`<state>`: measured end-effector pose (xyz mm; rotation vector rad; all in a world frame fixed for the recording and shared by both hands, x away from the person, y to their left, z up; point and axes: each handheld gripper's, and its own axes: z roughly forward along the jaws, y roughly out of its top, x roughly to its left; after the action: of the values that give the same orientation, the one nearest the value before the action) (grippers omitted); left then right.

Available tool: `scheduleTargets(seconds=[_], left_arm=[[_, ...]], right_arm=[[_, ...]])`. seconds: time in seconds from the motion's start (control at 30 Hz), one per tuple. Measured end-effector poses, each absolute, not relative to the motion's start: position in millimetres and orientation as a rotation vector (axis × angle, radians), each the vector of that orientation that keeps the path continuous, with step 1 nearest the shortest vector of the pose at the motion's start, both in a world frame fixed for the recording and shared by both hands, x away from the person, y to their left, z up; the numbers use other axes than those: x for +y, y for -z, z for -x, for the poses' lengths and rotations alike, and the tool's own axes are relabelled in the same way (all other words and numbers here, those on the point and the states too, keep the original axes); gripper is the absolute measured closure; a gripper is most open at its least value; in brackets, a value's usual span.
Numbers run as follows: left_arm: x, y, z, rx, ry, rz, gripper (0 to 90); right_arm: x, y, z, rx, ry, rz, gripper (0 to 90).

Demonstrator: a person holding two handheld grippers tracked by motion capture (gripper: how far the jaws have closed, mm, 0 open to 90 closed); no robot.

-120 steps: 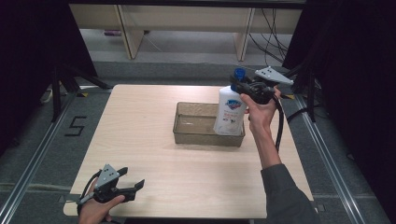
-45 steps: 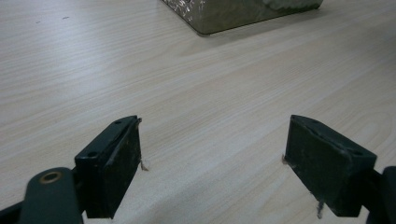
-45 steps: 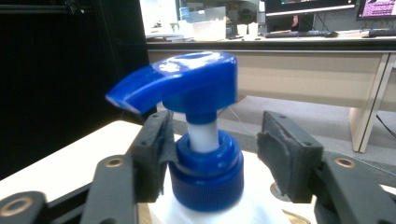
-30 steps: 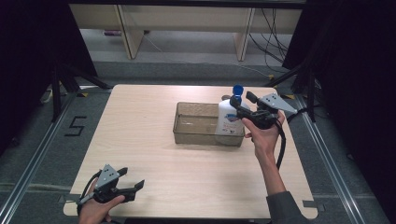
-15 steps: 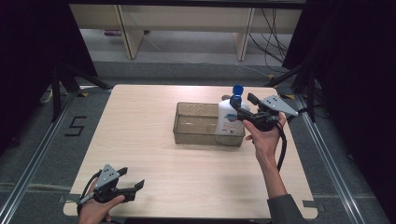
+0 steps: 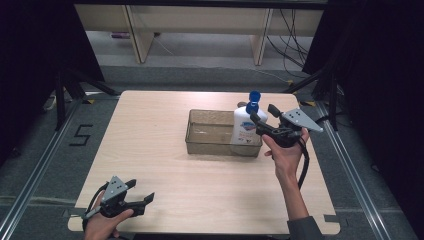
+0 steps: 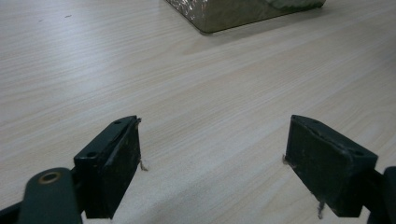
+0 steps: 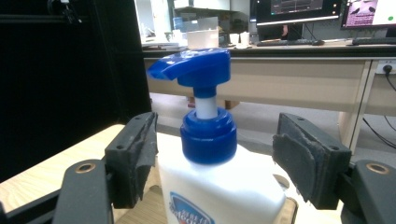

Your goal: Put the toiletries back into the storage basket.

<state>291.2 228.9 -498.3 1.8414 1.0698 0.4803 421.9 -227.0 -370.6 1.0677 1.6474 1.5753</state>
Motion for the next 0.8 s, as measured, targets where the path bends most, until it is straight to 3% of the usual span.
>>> scheduleTargets(seconds=[0.8], left_arm=[[228.7, 496.4, -290.0, 1.060, -0.487, -1.849, 17.3]], right_arm=[[-233.2, 370.4, -409.5, 1.639, -1.575, -1.086, 28.5]])
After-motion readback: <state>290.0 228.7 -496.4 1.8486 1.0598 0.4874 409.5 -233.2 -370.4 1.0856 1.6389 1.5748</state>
